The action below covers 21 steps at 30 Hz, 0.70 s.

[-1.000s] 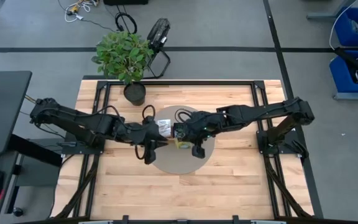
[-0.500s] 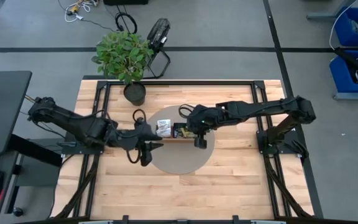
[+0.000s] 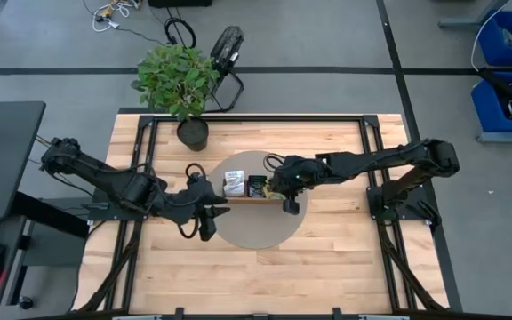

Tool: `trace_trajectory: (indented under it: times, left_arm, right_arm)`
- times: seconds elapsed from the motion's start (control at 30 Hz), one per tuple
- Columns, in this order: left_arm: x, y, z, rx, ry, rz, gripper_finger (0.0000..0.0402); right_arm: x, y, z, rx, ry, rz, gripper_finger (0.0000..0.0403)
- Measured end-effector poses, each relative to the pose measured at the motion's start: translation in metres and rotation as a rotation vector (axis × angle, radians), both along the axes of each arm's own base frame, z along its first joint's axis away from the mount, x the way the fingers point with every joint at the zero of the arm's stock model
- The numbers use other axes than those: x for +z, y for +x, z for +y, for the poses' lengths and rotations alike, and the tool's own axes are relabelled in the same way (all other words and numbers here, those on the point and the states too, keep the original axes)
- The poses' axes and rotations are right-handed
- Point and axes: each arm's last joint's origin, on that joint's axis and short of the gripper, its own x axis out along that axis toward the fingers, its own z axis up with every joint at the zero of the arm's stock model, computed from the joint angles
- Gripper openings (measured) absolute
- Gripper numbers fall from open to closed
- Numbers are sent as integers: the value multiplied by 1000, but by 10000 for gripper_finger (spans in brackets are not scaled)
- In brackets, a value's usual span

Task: Pick & Place Tea
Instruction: Put the yellow tea bag into the right section of the wooden organizer

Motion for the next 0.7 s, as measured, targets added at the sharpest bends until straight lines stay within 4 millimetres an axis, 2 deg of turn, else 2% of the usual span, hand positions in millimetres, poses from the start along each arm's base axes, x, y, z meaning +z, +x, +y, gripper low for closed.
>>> trace_trajectory:
  times: [0.33,0.7]
  left_arm:
    - [0,-1,-3,56,-33,-25,119]
    - [4,1,-4,67,-64,-74,119]
  right_arm:
    - [-18,-23,-19,-67,-19,-64,0]
    - [-40,-32,-24,-28,-12,-81,0]
